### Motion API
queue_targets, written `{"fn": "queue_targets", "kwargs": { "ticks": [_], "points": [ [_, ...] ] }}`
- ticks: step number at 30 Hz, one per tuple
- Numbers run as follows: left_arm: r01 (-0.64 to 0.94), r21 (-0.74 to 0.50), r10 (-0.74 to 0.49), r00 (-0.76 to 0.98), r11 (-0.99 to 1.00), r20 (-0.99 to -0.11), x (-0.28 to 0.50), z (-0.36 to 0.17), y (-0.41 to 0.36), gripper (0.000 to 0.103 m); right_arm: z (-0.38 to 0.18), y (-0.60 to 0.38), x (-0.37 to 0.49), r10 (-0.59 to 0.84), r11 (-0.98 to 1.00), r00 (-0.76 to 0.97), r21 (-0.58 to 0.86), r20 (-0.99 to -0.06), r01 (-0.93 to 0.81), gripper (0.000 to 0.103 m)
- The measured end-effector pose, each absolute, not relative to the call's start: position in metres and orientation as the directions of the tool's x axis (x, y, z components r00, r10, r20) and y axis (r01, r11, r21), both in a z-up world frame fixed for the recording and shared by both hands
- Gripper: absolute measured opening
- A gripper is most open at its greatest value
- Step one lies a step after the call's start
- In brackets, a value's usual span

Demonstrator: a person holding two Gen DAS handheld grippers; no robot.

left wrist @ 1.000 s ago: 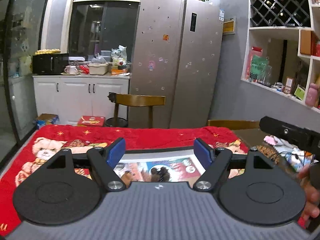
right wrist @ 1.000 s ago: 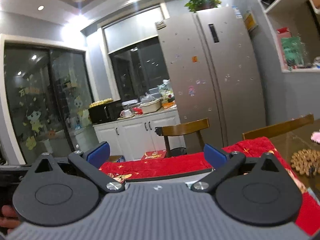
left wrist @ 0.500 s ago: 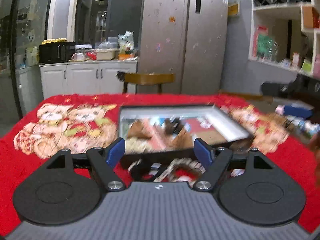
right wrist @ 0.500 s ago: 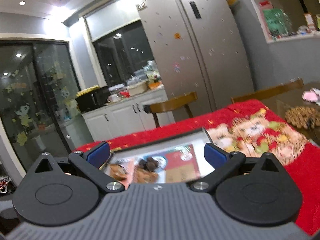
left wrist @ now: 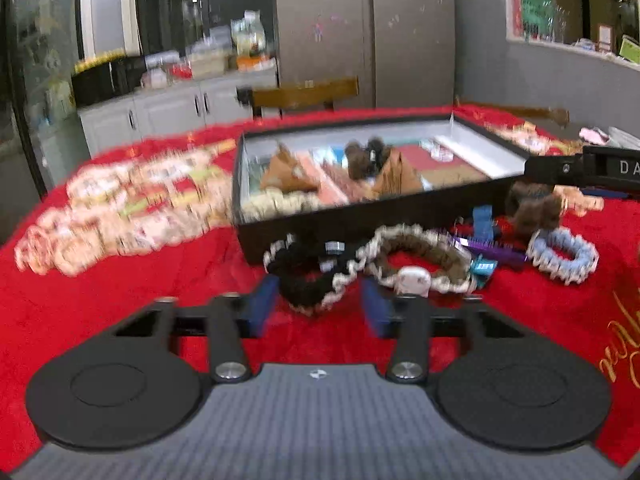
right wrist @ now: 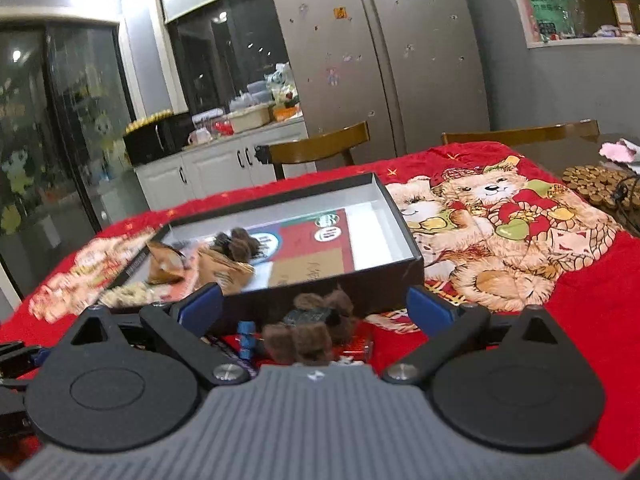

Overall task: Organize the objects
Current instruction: 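Grasp the white lace ring with left tool while right tool grasps another brown fuzzy bow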

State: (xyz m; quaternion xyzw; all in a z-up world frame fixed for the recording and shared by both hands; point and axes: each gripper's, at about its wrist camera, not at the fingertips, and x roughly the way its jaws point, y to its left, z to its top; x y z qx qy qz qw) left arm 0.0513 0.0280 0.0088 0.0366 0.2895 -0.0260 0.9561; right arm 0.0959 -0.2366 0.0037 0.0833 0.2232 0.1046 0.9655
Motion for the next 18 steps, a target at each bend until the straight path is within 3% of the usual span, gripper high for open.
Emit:
{"fn": "queue_targets", "kwargs": {
  "ticks": [4, 12, 16, 17, 18],
  "points": [
    [0.069, 0.016, -0.047, 0.815, 0.997, -0.577, 0.059, 0.003, 0.034, 0.033, -0.004, -0.23, 0.1, 0.245, 0.967, 0.858, 0.173, -0.451, -0.186, 0.098],
    [0.072, 0.006, -0.055, 0.816, 0.997, -0.575, 0.066, 0.003, 0.037, 0.033, -0.013, -0.229, 0.113, 0.232, 0.97, 0.826, 0.185, -0.513, -0.158, 0.09],
    [0.068, -0.013, -0.063, 0.812, 0.998, -0.58, 0.071, 0.002, 0.04, 0.032, -0.018, -0.234, 0.122, 0.219, 0.971, 0.803, 0.208, -0.555, -0.122, 0.075],
    [0.066, -0.007, -0.057, 0.812, 0.998, -0.58, 0.071, 0.002, 0.039, 0.028, -0.018, -0.234, 0.122, 0.223, 0.97, 0.804, 0.211, -0.551, -0.124, 0.072],
    [0.055, 0.01, -0.039, 0.814, 0.998, -0.58, 0.071, 0.002, 0.038, 0.018, -0.018, -0.234, 0.121, 0.226, 0.969, 0.805, 0.211, -0.549, -0.128, 0.071]
  ]
}}
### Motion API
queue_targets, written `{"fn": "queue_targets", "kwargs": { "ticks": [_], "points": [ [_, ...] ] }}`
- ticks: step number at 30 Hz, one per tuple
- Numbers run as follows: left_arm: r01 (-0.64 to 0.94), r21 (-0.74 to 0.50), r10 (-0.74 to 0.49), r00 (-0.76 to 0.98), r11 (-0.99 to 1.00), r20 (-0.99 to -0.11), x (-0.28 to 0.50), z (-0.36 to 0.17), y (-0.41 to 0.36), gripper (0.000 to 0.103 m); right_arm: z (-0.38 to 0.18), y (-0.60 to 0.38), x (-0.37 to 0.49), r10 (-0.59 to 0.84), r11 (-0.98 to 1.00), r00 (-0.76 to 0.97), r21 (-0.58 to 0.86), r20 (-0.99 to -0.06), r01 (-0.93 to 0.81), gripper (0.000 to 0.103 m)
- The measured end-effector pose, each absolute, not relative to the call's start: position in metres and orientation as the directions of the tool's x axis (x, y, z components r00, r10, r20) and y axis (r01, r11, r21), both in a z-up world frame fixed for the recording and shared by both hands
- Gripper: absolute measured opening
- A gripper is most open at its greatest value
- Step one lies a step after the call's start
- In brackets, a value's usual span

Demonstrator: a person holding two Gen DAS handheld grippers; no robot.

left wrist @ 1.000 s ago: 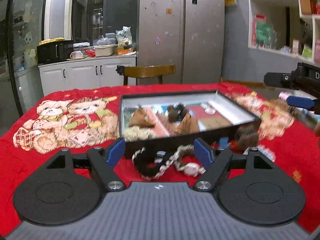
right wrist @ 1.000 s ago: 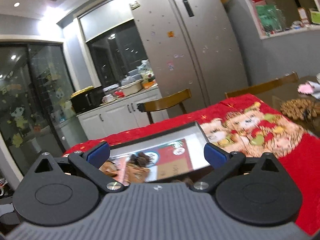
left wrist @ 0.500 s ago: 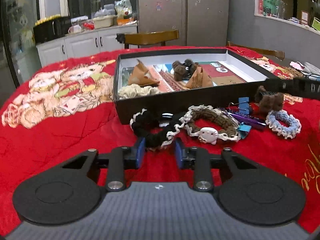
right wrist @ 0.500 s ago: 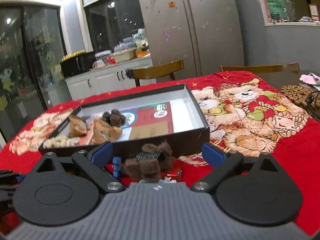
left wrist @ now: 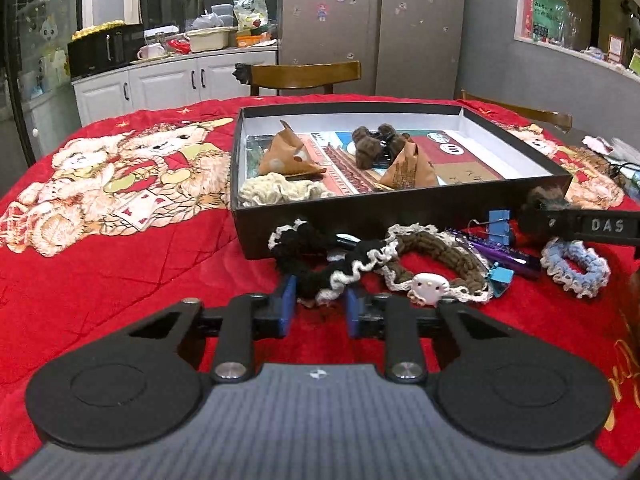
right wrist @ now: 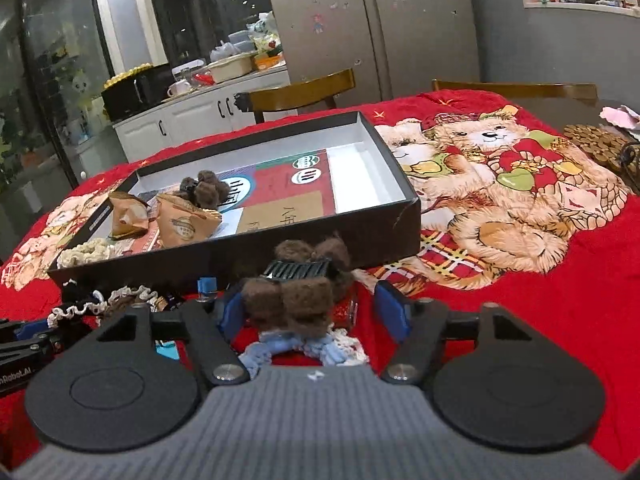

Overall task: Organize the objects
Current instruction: 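Grasp the white lace ring with left tool while right tool grasps another brown fuzzy bow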

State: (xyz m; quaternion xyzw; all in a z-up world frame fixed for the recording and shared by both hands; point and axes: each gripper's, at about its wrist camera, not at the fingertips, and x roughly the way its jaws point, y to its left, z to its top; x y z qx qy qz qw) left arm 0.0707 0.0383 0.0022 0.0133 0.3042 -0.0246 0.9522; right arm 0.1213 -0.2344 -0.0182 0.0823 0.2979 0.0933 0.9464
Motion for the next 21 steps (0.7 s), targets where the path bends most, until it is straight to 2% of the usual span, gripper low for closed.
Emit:
{"fn": "queue_targets", "kwargs": {
  "ticks": [1, 4, 8, 13, 21],
  "points": [
    [0.044, 0.028, -0.019, 0.814, 0.999, -0.58, 0.07, 0.002, 0.037, 0.014, -0.018, -0.234, 0.121, 0.228, 0.969, 0.806, 0.211, -0.547, -0.131, 0.067],
    [0.031, 0.041, -0.002, 0.819, 0.999, -0.574, 0.069, 0.002, 0.036, 0.012, -0.018, -0.235, 0.12, 0.235, 0.966, 0.808, 0.219, -0.541, -0.135, 0.055],
    [-0.022, 0.037, 0.039, 0.825, 0.999, -0.564, 0.067, 0.003, 0.042, 0.012, -0.017, -0.238, 0.12, 0.231, 0.966, 0.813, 0.229, -0.535, -0.123, 0.046],
    [-0.052, 0.036, 0.064, 0.825, 0.998, -0.562, 0.066, 0.004, 0.046, 0.012, -0.016, -0.24, 0.118, 0.224, 0.966, 0.821, 0.234, -0.526, -0.113, 0.04],
    [-0.09, 0.084, 0.12, 0.859, 0.992, -0.498, 0.055, 0.01, 0.041, 0.012, -0.014, -0.241, 0.114, 0.222, 0.965, 0.833, 0.239, -0.507, -0.111, 0.037]
  ]
}}
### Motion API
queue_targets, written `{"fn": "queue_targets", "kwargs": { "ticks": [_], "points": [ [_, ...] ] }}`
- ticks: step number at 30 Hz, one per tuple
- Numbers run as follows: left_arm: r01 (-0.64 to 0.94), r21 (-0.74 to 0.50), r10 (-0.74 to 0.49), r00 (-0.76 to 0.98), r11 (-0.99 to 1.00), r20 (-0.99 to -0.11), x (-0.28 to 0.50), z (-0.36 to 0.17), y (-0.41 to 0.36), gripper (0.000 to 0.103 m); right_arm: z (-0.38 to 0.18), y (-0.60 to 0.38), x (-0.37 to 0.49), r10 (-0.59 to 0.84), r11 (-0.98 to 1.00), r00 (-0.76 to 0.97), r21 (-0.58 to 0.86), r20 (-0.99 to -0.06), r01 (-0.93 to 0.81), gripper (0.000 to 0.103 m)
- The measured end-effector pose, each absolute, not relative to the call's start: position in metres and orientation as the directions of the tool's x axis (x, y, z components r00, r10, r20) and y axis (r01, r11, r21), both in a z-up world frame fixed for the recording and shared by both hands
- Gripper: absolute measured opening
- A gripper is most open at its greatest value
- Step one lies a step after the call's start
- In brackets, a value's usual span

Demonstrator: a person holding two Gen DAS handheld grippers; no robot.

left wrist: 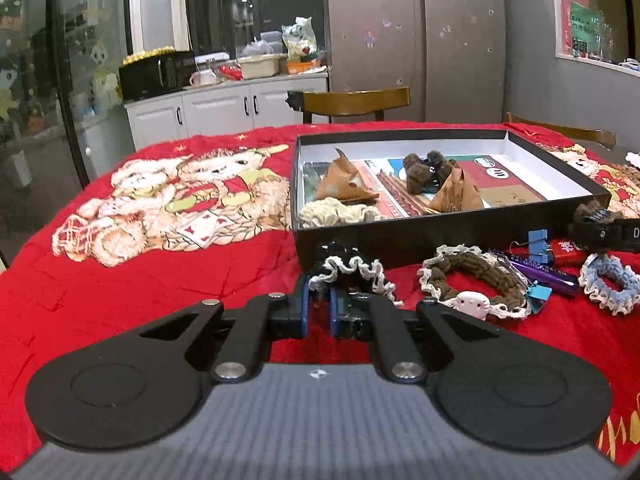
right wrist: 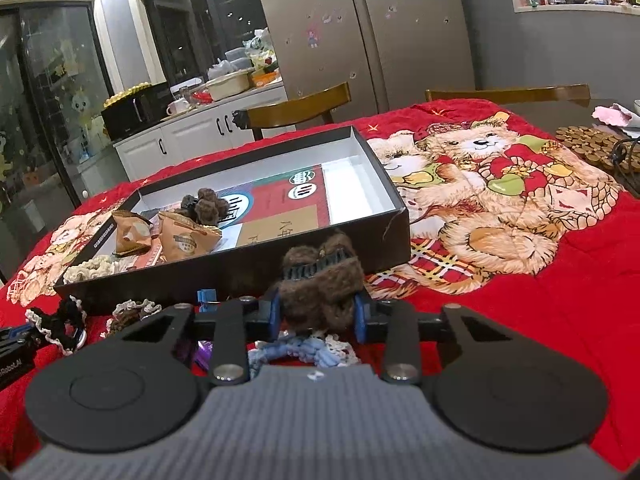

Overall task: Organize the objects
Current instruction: 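Grasp the white lace ring with left tool while right tool grasps another brown fuzzy bow, then carry the black-and-white lace scrunchie in left tool while right tool carries the brown bow over the box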

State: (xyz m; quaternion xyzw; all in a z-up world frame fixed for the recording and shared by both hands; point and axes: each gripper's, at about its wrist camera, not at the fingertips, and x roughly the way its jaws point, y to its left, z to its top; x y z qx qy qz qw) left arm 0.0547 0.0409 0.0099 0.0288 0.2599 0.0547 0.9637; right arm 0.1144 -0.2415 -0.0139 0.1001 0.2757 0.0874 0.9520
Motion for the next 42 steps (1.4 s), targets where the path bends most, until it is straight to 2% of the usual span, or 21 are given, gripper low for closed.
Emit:
{"fn": "queue_targets", "kwargs": {
  "ticks": [32, 42],
  "points": [
    [-0.203, 0.086, 0.22, 0.902, 0.975, -0.372, 0.035, 0.024, 0.044, 0.012, -0.003, -0.237, 0.09, 0.206, 0.963, 0.903, 0.242, -0.377, -0.119, 0.036],
    [-0.119, 0.025, 0.12, 0.933, 0.993, -0.339, 0.03, 0.031, 0.047, 0.012, 0.002, -0.234, 0.085, 0.281, 0.936, 0.897, 0.304, -0.342, -0.177, 0.036]
  ]
}}
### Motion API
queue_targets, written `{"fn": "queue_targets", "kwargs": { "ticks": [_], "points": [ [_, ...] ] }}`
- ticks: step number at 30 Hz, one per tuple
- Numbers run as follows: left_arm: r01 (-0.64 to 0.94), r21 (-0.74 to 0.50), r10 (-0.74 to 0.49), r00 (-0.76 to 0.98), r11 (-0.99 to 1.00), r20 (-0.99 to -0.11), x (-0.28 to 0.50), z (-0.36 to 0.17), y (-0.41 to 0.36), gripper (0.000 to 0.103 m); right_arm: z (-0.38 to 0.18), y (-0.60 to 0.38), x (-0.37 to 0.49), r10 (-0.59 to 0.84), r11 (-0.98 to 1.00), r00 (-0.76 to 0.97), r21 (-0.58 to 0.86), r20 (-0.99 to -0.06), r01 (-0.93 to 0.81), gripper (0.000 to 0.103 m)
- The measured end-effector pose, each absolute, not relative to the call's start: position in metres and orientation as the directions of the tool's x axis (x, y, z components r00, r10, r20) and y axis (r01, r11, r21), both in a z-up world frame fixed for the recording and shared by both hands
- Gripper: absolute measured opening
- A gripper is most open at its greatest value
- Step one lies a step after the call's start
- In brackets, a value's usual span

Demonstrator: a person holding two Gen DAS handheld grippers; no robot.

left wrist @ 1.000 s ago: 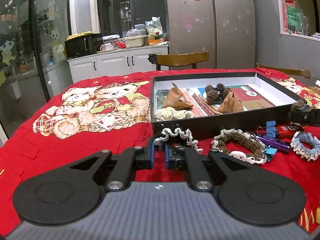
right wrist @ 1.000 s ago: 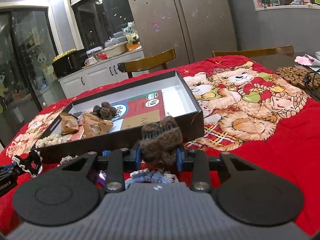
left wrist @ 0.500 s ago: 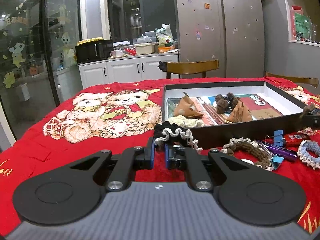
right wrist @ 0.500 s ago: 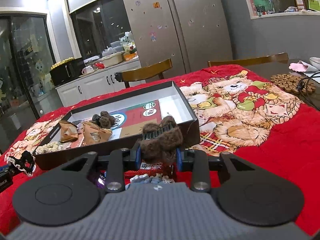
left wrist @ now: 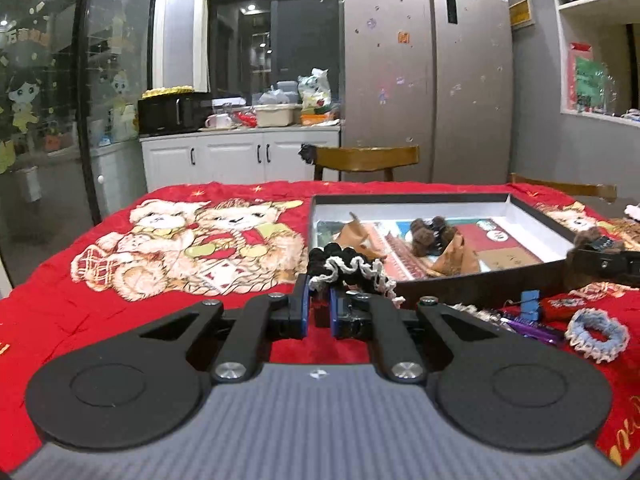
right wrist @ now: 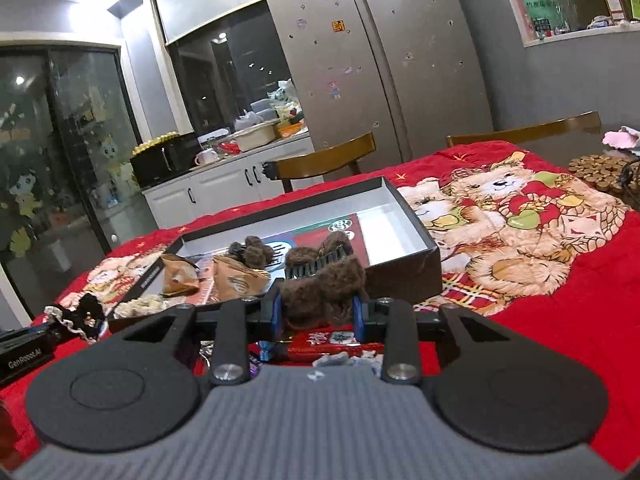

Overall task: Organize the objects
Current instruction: 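Carry the black-and-white lace scrunchie in left tool while right tool carries the brown bow over the box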

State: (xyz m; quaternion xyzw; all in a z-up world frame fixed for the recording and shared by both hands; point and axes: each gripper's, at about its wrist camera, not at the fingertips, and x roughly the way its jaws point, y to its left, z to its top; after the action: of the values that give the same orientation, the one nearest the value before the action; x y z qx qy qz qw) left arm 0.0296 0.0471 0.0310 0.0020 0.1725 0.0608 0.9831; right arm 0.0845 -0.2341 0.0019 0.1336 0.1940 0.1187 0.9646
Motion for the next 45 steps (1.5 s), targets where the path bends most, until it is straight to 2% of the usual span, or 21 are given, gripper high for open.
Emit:
{"fn": "queue_targets", "kwargs": {
  "ticks": [6, 11, 20, 24, 34, 45],
  "points": [
    [-0.114, 0.062, 0.127, 0.953, 0.992, -0.276, 0.029, 0.035, 0.038, 0.012, 0.008, -0.237, 0.088, 0.31, 0.918, 0.888, 0.35, -0.341, -0.186, 0.036],
    [-0.124, 0.022, 0.125, 0.943, 0.992, -0.31, 0.033, 0.046, 0.039, 0.012, 0.017, -0.238, 0.088, 0.352, 0.897, 0.872, 0.388, -0.341, -0.211, 0.036],
    [-0.146, -0.008, 0.134, 0.928, 0.989, -0.348, 0.04, 0.06, 0.033, 0.012, 0.038, -0.233, 0.089, 0.376, 0.896, 0.873, 0.362, -0.31, -0.257, 0.036],
    [-0.139, -0.019, 0.125, 0.934, 0.99, -0.335, 0.045, 0.072, 0.028, 0.012, 0.052, -0.231, 0.093, 0.379, 0.9, 0.872, 0.345, -0.31, -0.268, 0.036],
    [-0.068, -0.063, 0.046, 0.952, 0.996, -0.303, 0.067, 0.102, -0.006, 0.012, 0.072, -0.229, 0.141, 0.426, 0.883, 0.817, 0.377, -0.389, -0.281, 0.036],
    [-0.027, -0.158, -0.033, 0.93, 0.987, -0.367, 0.115, 0.099, -0.033, 0.012, 0.071, -0.236, 0.181, 0.4, 0.894, 0.792, 0.387, -0.46, -0.227, 0.036]
  ]
}}
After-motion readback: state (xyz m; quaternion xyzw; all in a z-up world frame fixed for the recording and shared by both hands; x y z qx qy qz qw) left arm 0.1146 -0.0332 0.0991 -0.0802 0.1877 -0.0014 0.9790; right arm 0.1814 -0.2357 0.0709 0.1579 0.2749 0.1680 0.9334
